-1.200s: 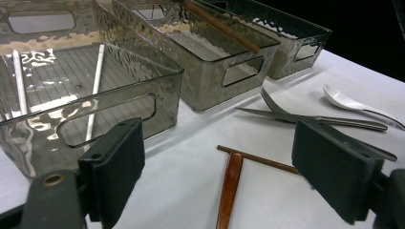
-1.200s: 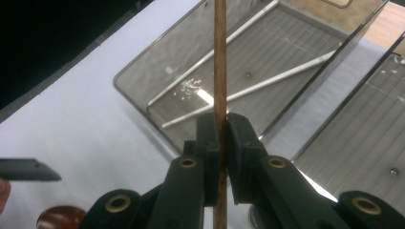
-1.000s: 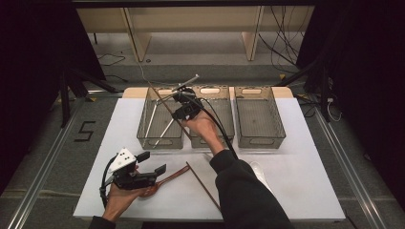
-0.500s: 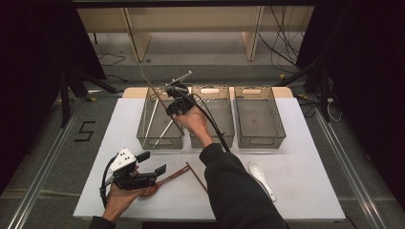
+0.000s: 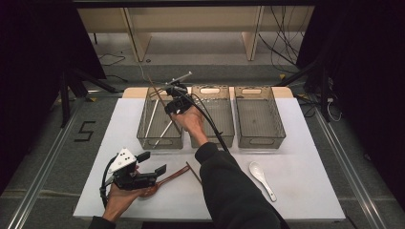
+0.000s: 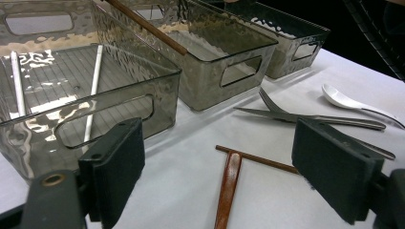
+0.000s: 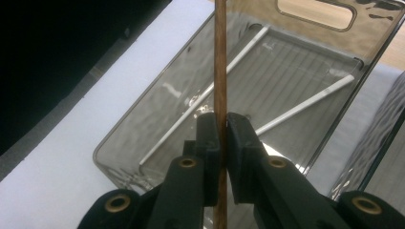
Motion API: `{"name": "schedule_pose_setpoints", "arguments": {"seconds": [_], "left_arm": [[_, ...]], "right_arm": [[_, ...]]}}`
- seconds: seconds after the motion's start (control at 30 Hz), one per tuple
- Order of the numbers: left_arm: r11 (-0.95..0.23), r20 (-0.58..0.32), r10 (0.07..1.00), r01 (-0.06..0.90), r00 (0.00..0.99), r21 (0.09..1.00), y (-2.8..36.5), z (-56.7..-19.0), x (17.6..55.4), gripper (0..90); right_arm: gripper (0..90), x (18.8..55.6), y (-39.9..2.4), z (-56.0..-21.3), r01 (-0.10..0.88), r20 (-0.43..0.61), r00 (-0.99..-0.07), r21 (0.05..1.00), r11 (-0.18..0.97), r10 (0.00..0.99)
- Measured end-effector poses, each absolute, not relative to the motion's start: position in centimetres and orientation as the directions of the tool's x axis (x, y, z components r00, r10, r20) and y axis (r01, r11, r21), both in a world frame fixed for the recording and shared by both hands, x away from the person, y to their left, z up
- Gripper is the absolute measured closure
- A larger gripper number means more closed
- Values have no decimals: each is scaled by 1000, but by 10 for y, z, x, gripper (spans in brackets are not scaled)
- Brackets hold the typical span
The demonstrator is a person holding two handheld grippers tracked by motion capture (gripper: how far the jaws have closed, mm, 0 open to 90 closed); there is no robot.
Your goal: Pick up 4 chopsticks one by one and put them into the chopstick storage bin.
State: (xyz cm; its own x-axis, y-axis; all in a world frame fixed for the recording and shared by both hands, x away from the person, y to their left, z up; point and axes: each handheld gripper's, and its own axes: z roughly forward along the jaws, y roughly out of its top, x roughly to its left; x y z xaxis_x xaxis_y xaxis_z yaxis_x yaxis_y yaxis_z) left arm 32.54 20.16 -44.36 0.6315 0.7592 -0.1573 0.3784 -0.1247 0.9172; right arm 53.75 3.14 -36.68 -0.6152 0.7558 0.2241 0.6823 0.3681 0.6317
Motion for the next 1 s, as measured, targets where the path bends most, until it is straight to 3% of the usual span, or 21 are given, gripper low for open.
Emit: {"name": "schedule_pose_setpoints", "arguments": {"seconds": [1.0], "left_arm": [[-124, -159, 757, 379, 633, 917, 201, -443, 325, 181]], "right_arm": [[822, 542, 42, -388, 707, 210, -580, 609, 358, 787]]}}
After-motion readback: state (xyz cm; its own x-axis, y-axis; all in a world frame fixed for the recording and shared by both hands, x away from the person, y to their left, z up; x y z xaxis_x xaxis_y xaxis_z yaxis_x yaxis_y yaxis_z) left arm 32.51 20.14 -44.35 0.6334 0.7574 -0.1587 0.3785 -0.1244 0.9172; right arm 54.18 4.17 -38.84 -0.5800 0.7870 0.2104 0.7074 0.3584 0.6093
